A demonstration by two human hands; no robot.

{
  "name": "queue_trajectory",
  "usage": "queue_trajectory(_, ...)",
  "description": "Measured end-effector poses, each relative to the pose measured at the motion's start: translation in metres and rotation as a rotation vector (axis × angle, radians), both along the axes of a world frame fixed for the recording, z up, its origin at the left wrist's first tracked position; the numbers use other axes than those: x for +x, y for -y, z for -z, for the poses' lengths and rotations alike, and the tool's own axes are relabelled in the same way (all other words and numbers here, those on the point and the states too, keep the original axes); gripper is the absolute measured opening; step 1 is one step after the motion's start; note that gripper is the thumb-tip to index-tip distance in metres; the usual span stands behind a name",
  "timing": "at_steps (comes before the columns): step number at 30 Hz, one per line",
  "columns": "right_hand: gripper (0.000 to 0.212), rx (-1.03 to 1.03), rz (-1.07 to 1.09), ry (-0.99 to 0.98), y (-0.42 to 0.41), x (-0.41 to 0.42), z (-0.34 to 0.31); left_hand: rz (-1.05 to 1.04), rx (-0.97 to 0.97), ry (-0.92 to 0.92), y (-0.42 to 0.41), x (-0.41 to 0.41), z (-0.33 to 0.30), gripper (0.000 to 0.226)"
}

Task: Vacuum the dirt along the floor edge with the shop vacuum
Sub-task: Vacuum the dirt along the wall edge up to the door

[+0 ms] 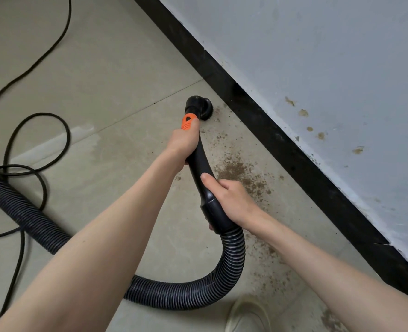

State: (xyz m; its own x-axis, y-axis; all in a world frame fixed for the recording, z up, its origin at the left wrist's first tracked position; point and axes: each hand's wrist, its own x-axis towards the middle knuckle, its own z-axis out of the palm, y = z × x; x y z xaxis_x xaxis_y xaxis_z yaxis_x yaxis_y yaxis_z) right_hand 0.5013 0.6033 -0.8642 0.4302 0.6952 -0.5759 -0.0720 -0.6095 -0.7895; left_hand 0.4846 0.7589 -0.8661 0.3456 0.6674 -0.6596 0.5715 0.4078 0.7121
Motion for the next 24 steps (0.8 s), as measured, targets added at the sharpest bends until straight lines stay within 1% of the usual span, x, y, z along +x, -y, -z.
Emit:
queue_trajectory(5,0.073,-0.032,0.038,0.054,0.004,0.011,-0.001,0.043,-0.018,0.026,0.002,0.016,0.002,0.058)
queue_trajectory(8,0.063,-0.033,0.051,0.076,0.004,0.017,-0.002,0.069,-0.020,0.034,0.002,0.026,0.004,0.060)
queue_trajectory(10,0.061,-0.038,0.057,0.077,0.005,0.021,-0.002,0.084,-0.015,0.032,0.002,0.031,0.004,0.059)
queue_trajectory(17,0.069,-0.023,0.038,0.029,-0.004,0.021,-0.006,0.103,0.002,0.020,-0.006,0.032,0.004,0.054)
queue_trajectory(20,0.065,-0.002,-0.011,0.001,-0.021,0.020,-0.009,0.079,0.036,0.004,-0.022,0.023,-0.004,0.050)
queue_trajectory(24,0.055,0.013,-0.101,0.002,-0.045,-0.004,-0.011,-0.027,0.029,-0.034,-0.045,-0.016,-0.005,0.052)
